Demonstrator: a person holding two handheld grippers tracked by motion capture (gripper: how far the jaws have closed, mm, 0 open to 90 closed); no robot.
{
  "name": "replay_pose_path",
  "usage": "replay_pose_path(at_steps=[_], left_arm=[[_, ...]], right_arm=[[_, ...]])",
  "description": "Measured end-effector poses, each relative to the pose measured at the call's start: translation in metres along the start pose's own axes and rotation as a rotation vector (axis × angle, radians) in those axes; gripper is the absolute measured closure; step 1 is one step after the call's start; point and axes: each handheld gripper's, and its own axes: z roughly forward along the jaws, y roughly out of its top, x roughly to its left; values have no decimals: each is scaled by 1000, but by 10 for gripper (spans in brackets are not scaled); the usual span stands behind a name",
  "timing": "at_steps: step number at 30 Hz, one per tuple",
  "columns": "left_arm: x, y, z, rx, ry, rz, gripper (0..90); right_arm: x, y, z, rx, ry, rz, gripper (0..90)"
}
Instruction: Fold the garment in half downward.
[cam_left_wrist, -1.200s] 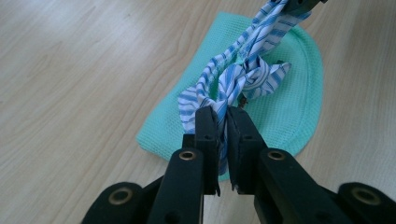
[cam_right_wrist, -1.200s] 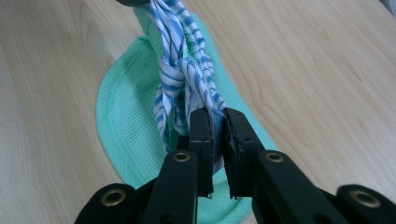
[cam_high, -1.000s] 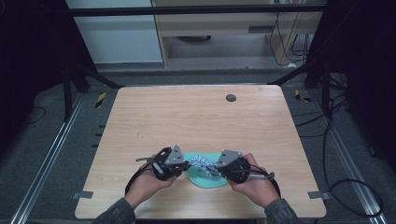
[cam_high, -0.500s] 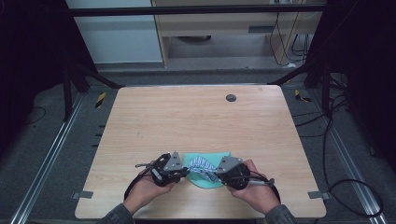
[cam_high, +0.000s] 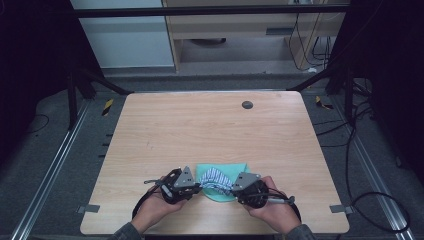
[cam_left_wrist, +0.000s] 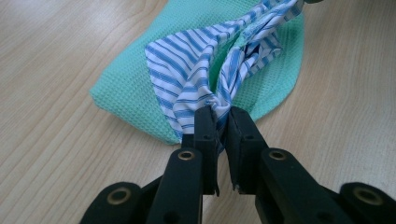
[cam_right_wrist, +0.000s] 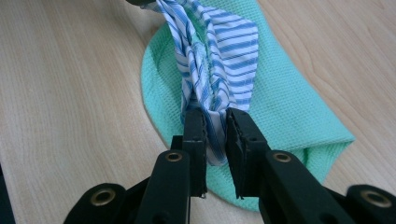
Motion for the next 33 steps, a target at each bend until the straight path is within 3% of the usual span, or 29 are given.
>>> replay_pose_path(at_steps=[10,16,26,29,33], left_arm=[[-2,-5,1,4,1,8,847],[-3,-9,1,12,1,17,857],[-5,-15,1,65,-13,43,891],[-4,-17,1,59,-31,13,894],[-6,-12,2,76,-6,30,896]], right_arm=[[5,-4,2,0,12,-13,857],[12,-7,3,15,36,-51,880],[19,-11,8,54,68,-60,885],[20,-11,9,60,70,-59,885],[20,-11,11,72,69,-65,885]])
